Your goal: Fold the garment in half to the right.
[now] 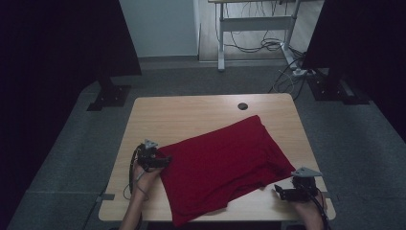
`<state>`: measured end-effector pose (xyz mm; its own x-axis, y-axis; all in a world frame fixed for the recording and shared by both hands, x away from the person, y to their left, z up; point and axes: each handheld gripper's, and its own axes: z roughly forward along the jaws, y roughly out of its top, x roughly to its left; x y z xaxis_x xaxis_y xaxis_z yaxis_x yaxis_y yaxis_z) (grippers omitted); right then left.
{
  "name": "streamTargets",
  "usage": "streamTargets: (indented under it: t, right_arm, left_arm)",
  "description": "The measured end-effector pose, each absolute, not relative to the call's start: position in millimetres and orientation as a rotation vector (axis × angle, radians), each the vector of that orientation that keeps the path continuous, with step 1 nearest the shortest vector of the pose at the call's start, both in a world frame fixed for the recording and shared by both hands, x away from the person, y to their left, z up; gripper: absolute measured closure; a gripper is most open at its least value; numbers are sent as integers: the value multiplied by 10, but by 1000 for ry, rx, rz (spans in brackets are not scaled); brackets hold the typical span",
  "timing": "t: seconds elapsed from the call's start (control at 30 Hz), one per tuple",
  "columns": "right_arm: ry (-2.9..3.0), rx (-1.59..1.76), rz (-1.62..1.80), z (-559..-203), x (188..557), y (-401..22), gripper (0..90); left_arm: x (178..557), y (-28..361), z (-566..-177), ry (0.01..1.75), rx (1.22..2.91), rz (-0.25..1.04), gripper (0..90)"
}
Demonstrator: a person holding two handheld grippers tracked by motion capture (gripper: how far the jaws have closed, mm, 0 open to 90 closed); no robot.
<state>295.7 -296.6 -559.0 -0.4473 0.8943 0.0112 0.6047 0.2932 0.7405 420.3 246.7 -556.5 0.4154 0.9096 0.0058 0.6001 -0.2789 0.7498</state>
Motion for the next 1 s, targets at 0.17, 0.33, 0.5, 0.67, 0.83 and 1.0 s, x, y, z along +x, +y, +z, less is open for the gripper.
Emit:
streamTargets:
  t: [0.17,0.33,0.5,0.67,0.83,1.0]
  right_arm:
    - [2173,1310,996,-5516,2956,-2886,49]
    - [2206,1266,1044,-5473,2959,-2738,43]
    - [2229,1233,1063,-5452,2975,-2629,40]
    - [2266,1155,1121,-5389,3011,-2381,35]
    - [2295,1106,1148,-5359,3034,-2214,35]
    - [2319,1054,1174,-5332,3060,-2033,35]
  left_arm:
    - [4199,2468,-5566,1279,1991,584,74]
    - [4195,2469,-5566,1280,1992,586,73]
    - [4195,2469,-5567,1281,1991,587,72]
    - [4195,2469,-5567,1281,1991,586,72]
    - [4195,2469,-5567,1281,1992,586,72]
    - [4196,2469,-5567,1283,1991,587,70]
